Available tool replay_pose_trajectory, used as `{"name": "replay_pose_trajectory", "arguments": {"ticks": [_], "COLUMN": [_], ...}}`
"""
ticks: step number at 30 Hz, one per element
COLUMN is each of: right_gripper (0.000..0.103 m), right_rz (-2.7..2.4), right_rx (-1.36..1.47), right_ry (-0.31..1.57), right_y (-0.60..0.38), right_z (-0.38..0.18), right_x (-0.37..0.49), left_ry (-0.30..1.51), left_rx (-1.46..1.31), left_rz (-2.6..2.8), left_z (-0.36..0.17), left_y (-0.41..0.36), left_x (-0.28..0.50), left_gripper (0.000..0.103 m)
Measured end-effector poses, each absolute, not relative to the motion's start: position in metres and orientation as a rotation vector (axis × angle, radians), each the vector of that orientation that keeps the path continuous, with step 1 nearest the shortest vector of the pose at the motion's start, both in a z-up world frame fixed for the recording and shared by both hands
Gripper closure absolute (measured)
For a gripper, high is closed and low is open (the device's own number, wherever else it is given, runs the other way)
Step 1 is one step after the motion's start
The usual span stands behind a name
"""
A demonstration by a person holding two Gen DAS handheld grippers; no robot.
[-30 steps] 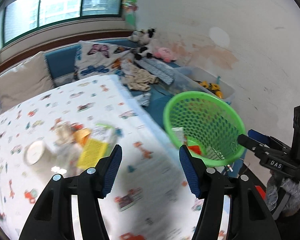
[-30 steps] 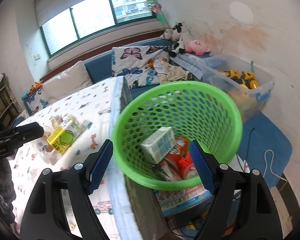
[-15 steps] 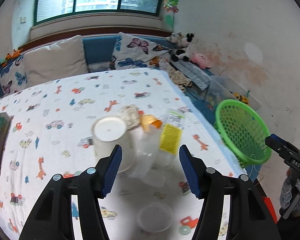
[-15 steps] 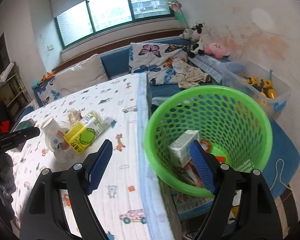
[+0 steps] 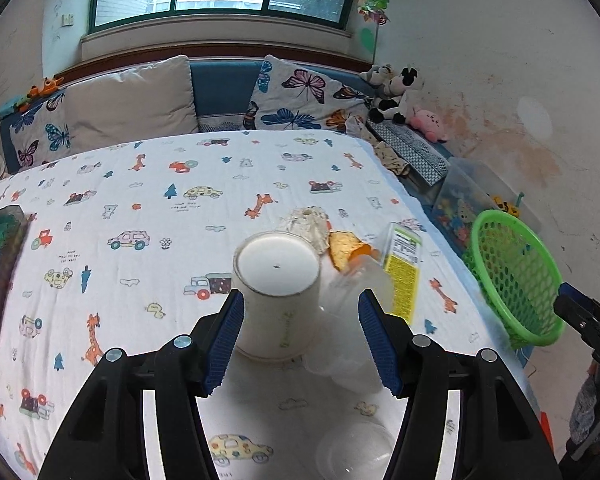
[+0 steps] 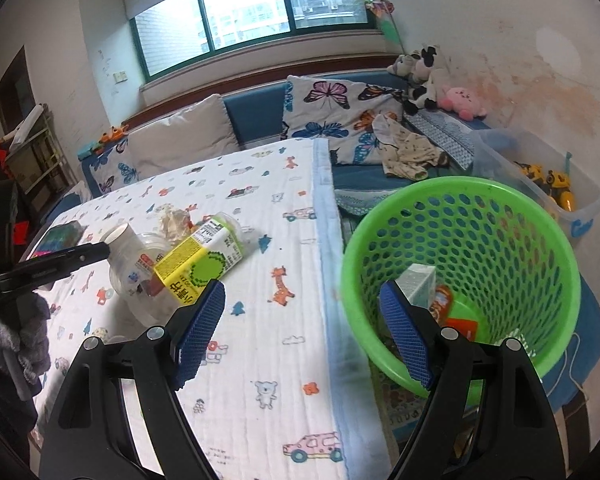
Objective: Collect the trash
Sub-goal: 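Lower the left tool onto the white paper cup and grasp it, then grasp the clear plastic lid with right tool while left tool holds the paper cup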
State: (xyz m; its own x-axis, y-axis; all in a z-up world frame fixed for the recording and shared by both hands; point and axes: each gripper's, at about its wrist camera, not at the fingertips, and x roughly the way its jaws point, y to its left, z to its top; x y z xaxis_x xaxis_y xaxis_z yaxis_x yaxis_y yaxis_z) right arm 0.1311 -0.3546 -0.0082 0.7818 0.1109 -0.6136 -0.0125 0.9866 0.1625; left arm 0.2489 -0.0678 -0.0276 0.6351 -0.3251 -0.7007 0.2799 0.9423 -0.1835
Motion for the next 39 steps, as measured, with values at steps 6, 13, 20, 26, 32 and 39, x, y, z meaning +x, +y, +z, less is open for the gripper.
{"name": "replay_pose_trajectory", "arguments": {"ticks": [6,13,20,26,32,39], "right_gripper": [0.023,0.023,0.023,0.023,0.023,0.023], "right_rz": [0.084,0.111,0.138,0.152,0.185,0.277], "right_rx": [0.142,0.134,0.106,0.105,0.095,0.1], "right_ry": [0.687,0.703,0.716,0.729,0.742,0.775], "right_y": [-0.344,-0.33,-0.314,-0.31,-0.297,-0.267], "right_z": [-0.012,-0.016,-0.019,-0.022,-0.028,-0.043], "right_x": [0.137,0.144,0.15,0.152,0.146,0.137], "left_ry": [0.819,0.822,0.816,0.806,0.781,0.745], "left_rx": [-0.045,-0.031,-0.042,-0.035,-0.049,-0.058], "left_rz": [-0.344,-0.36,-0.383,-0.372,-0.36,-0.345], "left_z": [-0.036,-0.045,-0.049,-0.047,-0.038,-0.021], "left_y": [-0.069,-0.073,-0.07,-0.065,-0.054,-0.037], "left_x": [0.262,0.276,0.283,0.283,0.274,0.26], "left_gripper": [0.045,0.045,0.046,0.047,0.047,0.047]}}
